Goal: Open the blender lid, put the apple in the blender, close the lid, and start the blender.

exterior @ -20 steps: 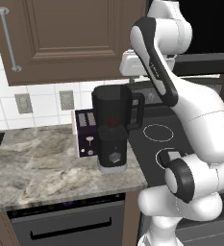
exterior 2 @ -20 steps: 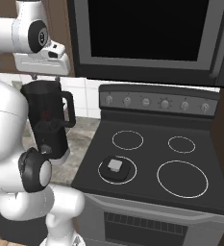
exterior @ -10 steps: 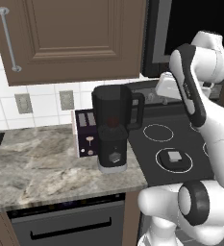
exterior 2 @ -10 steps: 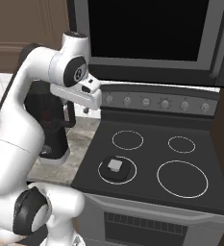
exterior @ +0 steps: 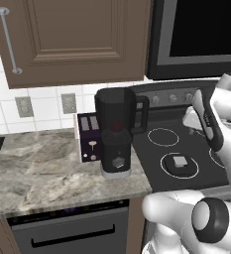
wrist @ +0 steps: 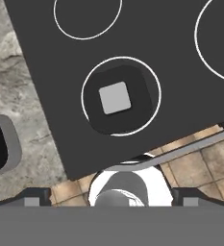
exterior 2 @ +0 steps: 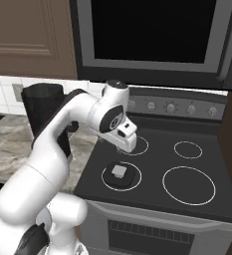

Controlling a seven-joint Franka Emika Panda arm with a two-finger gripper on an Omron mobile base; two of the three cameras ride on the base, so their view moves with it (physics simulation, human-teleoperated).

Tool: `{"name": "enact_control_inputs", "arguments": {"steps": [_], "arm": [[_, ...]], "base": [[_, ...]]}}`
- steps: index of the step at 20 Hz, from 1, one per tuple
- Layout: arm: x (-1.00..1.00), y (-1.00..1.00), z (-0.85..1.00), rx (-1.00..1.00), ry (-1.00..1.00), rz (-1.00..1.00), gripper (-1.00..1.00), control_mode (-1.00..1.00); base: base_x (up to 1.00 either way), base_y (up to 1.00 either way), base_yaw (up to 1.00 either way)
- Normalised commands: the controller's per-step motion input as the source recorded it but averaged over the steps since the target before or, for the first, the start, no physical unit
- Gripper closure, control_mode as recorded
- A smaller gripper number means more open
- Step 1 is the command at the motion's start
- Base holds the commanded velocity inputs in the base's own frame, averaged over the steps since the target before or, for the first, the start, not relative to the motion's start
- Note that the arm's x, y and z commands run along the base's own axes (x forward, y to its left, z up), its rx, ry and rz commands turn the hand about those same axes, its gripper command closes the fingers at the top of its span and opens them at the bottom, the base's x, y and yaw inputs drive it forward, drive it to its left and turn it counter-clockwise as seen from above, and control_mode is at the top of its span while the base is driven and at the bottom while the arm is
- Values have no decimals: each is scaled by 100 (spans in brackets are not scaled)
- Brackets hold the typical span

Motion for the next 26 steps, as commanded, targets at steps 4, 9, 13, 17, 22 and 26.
{"name": "enact_control_inputs", "arguments": {"steps": [4, 9, 13, 17, 22, 26], "arm": [[43, -10, -64, -4, 16, -2, -100, -100], [48, 0, -47, -3, 13, 0, -100, -100], [42, 0, -53, 0, 7, 1, -100, -100], [39, 0, -66, 0, 3, 6, -100, -100], [42, 0, -49, 0, 3, 5, -100, -100], [13, -9, -21, 0, 0, 5, -100, -100]], "base": [[0, 0, 0], [0, 0, 0], [0, 0, 0], [0, 0, 0], [0, 0, 0], [0, 0, 0]]}}
